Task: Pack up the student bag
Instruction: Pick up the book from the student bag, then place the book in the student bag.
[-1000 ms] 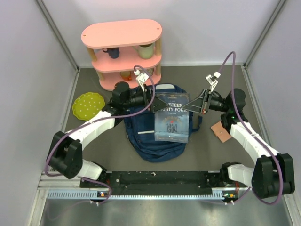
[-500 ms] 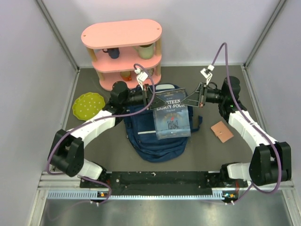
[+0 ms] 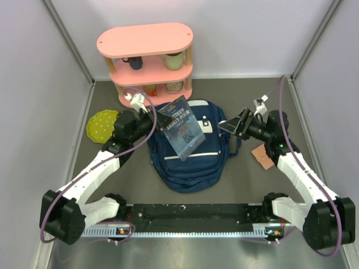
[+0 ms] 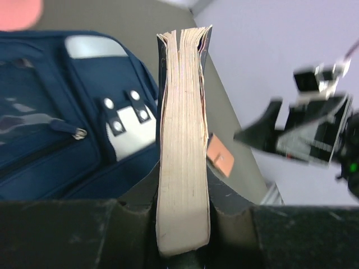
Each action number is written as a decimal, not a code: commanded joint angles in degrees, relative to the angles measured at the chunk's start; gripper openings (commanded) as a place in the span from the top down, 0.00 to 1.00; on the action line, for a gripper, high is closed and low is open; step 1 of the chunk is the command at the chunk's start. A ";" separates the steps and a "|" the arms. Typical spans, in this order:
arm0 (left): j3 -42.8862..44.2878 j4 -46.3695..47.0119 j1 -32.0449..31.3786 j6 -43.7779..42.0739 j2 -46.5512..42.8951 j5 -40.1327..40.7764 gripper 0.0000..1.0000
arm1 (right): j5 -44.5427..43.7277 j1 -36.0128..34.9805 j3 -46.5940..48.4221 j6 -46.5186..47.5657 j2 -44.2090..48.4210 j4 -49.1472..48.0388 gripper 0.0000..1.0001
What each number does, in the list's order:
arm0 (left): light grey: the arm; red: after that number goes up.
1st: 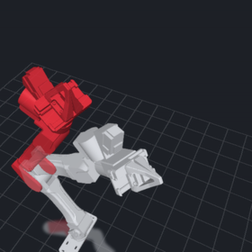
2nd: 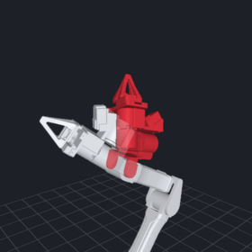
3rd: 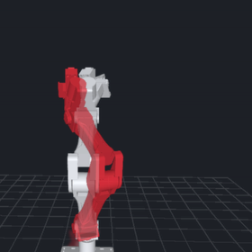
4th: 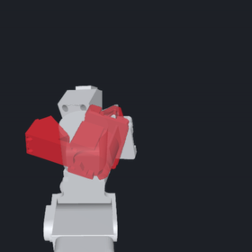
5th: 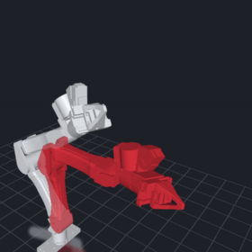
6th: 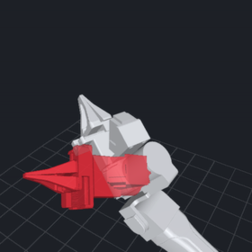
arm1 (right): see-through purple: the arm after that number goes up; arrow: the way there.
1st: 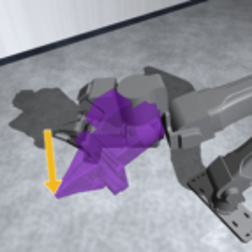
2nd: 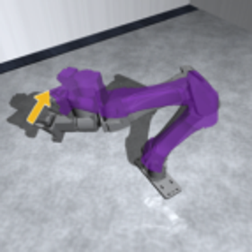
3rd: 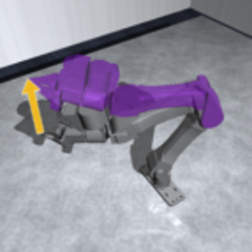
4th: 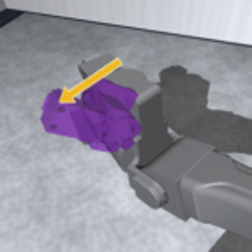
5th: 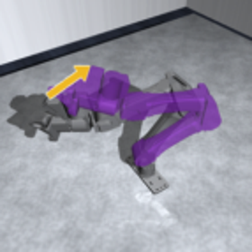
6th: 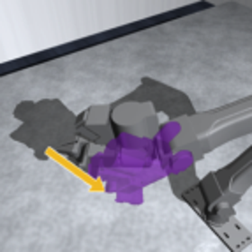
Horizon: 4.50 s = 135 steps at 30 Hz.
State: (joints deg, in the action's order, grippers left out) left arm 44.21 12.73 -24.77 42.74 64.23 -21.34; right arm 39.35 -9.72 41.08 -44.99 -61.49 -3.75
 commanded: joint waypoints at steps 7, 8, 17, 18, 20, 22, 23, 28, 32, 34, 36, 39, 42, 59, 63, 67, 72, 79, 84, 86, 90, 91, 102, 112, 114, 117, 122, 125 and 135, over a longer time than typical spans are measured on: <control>-10.80 30.67 0.78 20.35 -7.72 8.52 1.00 | -6.04 -13.39 -16.20 -19.77 10.87 -18.92 0.15; -11.16 33.99 0.78 21.23 -7.28 8.16 1.00 | -7.26 -14.44 -16.38 -20.22 10.78 -19.88 0.15; -12.74 47.11 0.69 27.66 -2.97 3.60 1.00 | -9.82 -19.37 -19.02 -31.47 0.69 -41.66 0.14; -12.65 47.82 0.69 27.83 -2.71 3.42 1.00 | -10.00 -19.64 -19.11 -32.43 -0.11 -43.26 0.14; -12.22 48.18 0.69 28.19 -2.27 2.37 1.00 | -10.26 -20.34 -18.58 -32.44 -1.52 -45.73 0.14; -11.95 49.75 0.69 28.10 -1.65 1.13 1.00 | -10.17 -20.87 -17.35 -31.39 -3.36 -47.66 0.14; -11.86 49.93 0.69 28.19 -1.39 -0.09 1.00 | -10.17 -20.96 -17.18 -31.65 -3.98 -48.62 0.14; -12.04 51.51 0.69 29.15 -0.16 -1.07 1.00 | -10.44 -20.96 -15.86 -33.49 -8.11 -56.01 0.19; -12.39 53.27 0.69 30.56 1.25 -1.33 1.00 | -11.23 -21.13 -15.94 -36.30 -11.01 -64.35 0.31; -12.57 53.80 0.69 31.09 2.13 -1.33 1.00 | -11.58 -21.22 -16.03 -37.45 -12.15 -67.52 0.43; -12.74 53.80 0.69 31.17 2.39 -1.25 1.00 | -12.10 -22.01 -15.94 -37.89 -12.42 -68.49 0.58; -12.57 53.28 0.69 30.91 2.57 -1.25 1.00 | -13.16 -22.89 -16.29 -36.93 -11.72 -68.68 0.70; -12.83 52.49 0.69 30.56 2.57 -1.07 1.00 | -13.95 -22.98 -16.73 -36.48 -10.84 -68.06 0.79; -13.18 51.87 0.69 30.30 3.01 -0.63 1.00 | -15.36 -24.39 -16.65 -33.84 -7.41 -62.08 0.85; -9.76 39.98 0.78 24.77 2.05 -3.43 0.85 | -16.15 -24.30 -16.56 -32.53 -5.22 -58.84 1.00; -5.72 23.87 0.78 15.11 -0.32 -5.02 0.27 | -19.22 -24.30 -15.86 -27.35 0.66 -47.87 1.00; 0.35 -0.31 0.78 -3.25 -5.32 -0.81 0.02 | -31.49 -24.30 -12.35 -16.46 13.56 -16.65 1.00; 3.60 -23.52 -3.60 -21.54 -7.28 7.26 0.01 | -51.47 -24.12 -12.07 -12.14 27.36 3.56 1.00; 5.18 -31.80 -18.07 -29.20 -4.38 15.62 0.02 | -61.30 -22.81 -11.82 -10.12 33.54 11.90 1.00; 6.85 -33.38 -22.58 -30.78 -1.14 17.74 0.01 | -62.64 -22.10 -10.06 -8.37 34.33 15.60 1.00; 8.35 -35.40 -27.78 -31.67 4.41 18.35 0.02 | -63.61 -20.17 -7.86 -6.78 34.51 19.21 1.00; 8.35 -35.67 -27.96 -31.84 5.02 19.66 0.02 | -63.52 -19.91 -7.51 -6.51 34.69 19.74 1.00; 12.57 -36.46 -35.51 -37.90 12.23 31.61 0.05 | -61.67 -19.20 -9.08 -9.49 34.77 20.62 1.00; 16.70 -36.90 -38.94 -45.90 20.05 38.12 0.12 | -63.61 -19.11 -10.58 -9.50 38.73 21.41 1.00; 16.88 -36.90 -39.38 -46.25 21.20 38.92 0.15 | -63.96 -19.20 -10.76 -9.41 38.99 21.59 1.00; 17.49 -36.73 -40.09 -46.61 23.22 40.41 0.18 | -64.14 -19.20 -10.76 -9.50 38.91 21.68 1.00; 18.20 -36.55 -41.23 -46.70 25.77 42.52 0.21 | -63.87 -19.11 -10.49 -9.32 38.03 21.77 1.00; 18.28 -36.72 -41.76 -46.35 25.86 42.61 0.22 | -63.79 -19.02 -10.49 -9.50 37.85 21.68 1.00; 18.37 -35.67 -42.02 -44.42 27.78 47.61 0.30 | -63.53 -19.02 -10.93 -9.85 37.59 21.77 1.00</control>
State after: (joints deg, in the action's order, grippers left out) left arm 60.31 -24.29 -66.70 -2.83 90.17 20.75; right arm -22.85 -29.39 28.18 -54.19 -24.56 25.19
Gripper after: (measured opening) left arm 0.764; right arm 0.192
